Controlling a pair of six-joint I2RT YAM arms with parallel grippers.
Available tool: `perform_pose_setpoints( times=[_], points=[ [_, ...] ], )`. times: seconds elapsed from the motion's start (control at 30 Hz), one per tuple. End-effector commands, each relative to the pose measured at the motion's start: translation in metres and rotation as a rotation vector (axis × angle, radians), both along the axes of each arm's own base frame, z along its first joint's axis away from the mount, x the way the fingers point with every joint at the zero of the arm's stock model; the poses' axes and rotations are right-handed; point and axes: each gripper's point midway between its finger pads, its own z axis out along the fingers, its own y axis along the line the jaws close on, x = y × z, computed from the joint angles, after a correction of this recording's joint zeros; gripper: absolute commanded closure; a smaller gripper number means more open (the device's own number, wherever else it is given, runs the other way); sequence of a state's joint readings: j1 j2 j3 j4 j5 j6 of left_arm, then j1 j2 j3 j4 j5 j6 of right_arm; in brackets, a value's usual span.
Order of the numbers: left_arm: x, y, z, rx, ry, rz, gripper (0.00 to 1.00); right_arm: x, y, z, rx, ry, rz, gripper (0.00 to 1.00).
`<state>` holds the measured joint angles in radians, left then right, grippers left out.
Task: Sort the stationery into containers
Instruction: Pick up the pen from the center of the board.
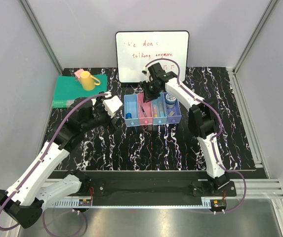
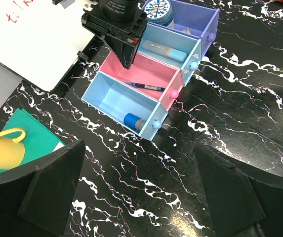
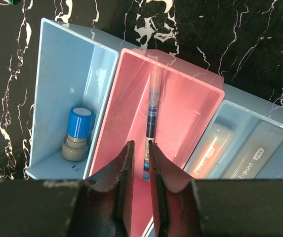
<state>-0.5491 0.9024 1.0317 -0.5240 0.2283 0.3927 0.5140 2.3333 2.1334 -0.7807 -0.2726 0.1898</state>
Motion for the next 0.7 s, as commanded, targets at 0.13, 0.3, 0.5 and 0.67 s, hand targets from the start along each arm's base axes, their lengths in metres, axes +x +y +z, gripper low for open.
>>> perform_pose_setpoints(
  times=[0.13, 0.3, 0.5, 0.67],
  points=[
    [0.0, -0.005, 0.025, -0.04, -0.083, -0.028, 0.01, 0.01, -0.023, 0.1, -0.004, -0.248, -0.04, 0.76],
    [0.001, -0.001, 0.027, -0.026, -0.097, -0.017, 0.01, -0.012, -0.089, 0.095, -0.164, -0.258, -0.128, 0.68],
    [-0.005, 0.008, 0.024, -0.007, -0.117, -0.001, 0.01, -0.063, -0.183, 0.079, -0.287, -0.214, -0.232, 0.46],
    [-0.009, 0.014, 0.026, 0.007, -0.127, 0.006, 0.01, -0.094, -0.24, 0.048, -0.346, -0.141, -0.297, 0.42]
  ],
)
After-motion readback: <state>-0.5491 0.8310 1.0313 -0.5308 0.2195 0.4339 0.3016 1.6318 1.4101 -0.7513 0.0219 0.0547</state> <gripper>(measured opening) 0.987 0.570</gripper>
